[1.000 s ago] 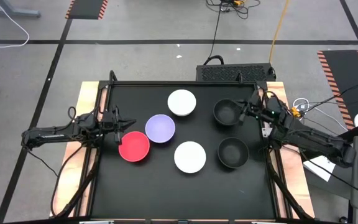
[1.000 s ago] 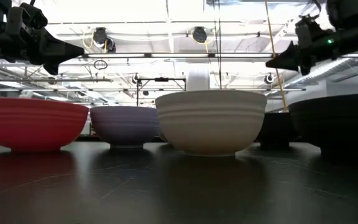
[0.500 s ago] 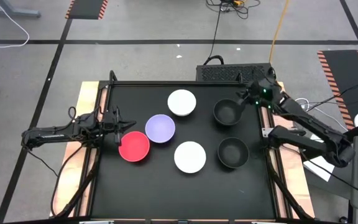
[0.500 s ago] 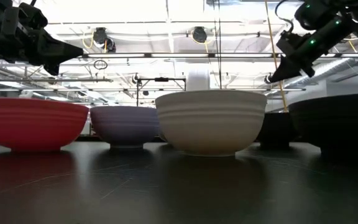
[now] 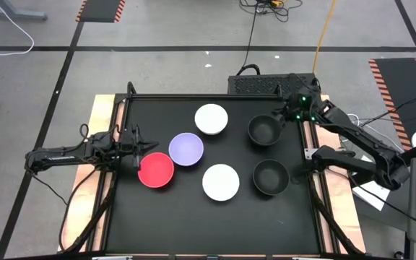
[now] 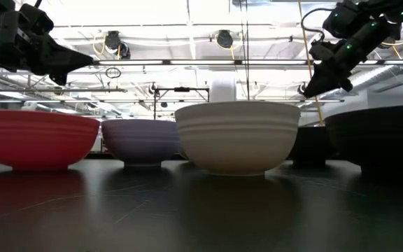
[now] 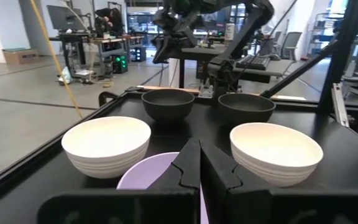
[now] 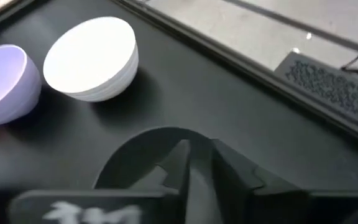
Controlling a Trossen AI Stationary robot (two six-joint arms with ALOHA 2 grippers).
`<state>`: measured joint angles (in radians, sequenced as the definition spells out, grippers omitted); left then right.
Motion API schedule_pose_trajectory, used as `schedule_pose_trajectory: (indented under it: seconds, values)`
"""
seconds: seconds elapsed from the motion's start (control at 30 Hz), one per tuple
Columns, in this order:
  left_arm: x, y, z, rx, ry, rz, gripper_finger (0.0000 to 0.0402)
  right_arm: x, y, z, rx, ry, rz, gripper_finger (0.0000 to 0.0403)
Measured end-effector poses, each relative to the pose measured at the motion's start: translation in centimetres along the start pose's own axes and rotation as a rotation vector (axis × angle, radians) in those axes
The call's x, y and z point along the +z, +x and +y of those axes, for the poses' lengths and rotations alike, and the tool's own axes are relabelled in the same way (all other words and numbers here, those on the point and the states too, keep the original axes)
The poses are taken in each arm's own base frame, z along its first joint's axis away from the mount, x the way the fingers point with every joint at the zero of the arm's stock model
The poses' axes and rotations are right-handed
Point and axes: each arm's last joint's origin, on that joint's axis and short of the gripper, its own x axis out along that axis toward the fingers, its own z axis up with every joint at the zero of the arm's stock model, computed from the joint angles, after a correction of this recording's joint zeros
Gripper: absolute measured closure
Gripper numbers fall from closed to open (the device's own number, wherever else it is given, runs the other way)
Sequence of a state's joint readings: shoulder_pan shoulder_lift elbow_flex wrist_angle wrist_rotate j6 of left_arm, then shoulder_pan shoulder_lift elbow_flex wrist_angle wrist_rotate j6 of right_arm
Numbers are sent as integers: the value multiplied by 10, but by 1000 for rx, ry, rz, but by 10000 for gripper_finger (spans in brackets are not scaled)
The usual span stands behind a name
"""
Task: Nest bowls inside each other
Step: Stack the top black bowl on top of the white bowl
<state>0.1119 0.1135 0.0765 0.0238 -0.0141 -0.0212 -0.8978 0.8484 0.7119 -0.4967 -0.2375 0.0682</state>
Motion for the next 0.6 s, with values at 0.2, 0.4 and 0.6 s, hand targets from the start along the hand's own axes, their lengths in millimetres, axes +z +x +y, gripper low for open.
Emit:
schedule_pose_trajectory:
  seconds: [0.2,0.4,0.6]
  values:
    - [-1,0,0,-15,1,9,399,12,2,0,-11,31,120,220]
    - [-2,0,0,-15,1,24,400,28,0,-2,-98,34,252,170]
    - [-3,0,0,-15,1,32,399,32,3,-11,-151,69,413,168]
